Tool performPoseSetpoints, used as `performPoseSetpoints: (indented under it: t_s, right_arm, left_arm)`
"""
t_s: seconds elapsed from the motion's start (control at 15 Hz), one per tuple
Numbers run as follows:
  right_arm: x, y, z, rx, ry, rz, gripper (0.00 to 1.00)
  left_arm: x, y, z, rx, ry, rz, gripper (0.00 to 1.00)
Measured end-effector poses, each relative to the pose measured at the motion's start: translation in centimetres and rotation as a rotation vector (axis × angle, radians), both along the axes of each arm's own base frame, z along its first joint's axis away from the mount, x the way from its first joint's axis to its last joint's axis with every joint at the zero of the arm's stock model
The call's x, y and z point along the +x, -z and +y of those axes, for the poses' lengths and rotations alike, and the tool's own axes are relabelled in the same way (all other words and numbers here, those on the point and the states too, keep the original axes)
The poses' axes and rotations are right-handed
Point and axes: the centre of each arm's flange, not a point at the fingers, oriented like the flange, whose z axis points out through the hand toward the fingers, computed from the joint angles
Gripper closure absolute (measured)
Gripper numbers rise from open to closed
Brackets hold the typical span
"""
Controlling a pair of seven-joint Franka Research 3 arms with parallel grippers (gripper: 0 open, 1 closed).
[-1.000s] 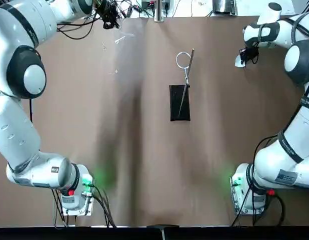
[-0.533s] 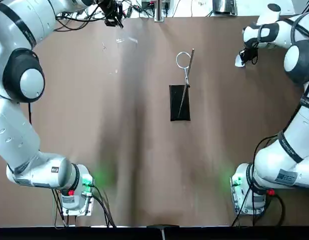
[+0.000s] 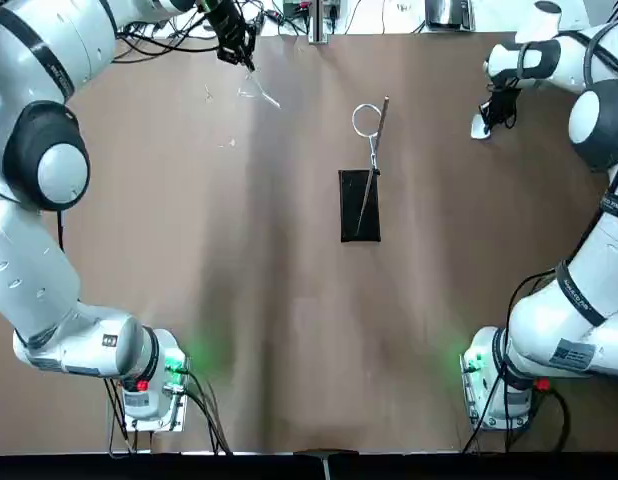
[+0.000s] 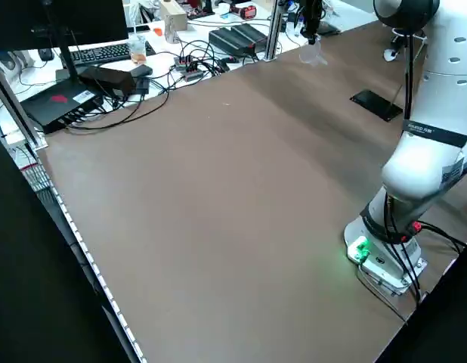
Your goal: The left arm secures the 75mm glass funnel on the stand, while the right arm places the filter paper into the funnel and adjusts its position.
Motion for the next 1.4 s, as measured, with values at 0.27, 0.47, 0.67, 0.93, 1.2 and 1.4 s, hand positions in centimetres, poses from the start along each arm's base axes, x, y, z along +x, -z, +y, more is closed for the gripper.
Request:
performPoseSetpoints:
  t_s: [0.27,0.47,0.67,0.93,1.2,1.4]
  right_arm:
    - [0.6,-7.7,1.2,0.009,-0.022,0.026,0.99]
    - [0.0,-12.4,3.3,0.027,-0.049,0.124,0.99]
    - [-0.7,-14.5,6.8,0.097,-0.071,0.218,0.99]
    - [-2.0,-16.3,10.4,0.171,-0.099,0.317,0.99]
    - [-3.8,-20.5,12.2,0.230,-0.118,0.357,0.99]
    - [-4.9,-23.1,13.0,0.261,-0.101,0.369,0.99]
  left_arm:
    - [-0.2,-0.1,-0.5,-0.006,0.070,-0.025,0.97]
    - [-0.3,-0.3,-0.6,-0.012,0.207,-0.064,0.97]
    - [-0.3,-0.4,-0.4,-0.023,0.338,-0.109,0.97]
    - [-1.3,-0.8,-2.5,-0.059,0.651,-0.220,0.97]
    - [-1.6,-1.2,-3.2,-0.075,0.773,-0.269,0.97]
    - [-1.4,-1.3,-2.9,-0.078,0.774,-0.273,0.97]
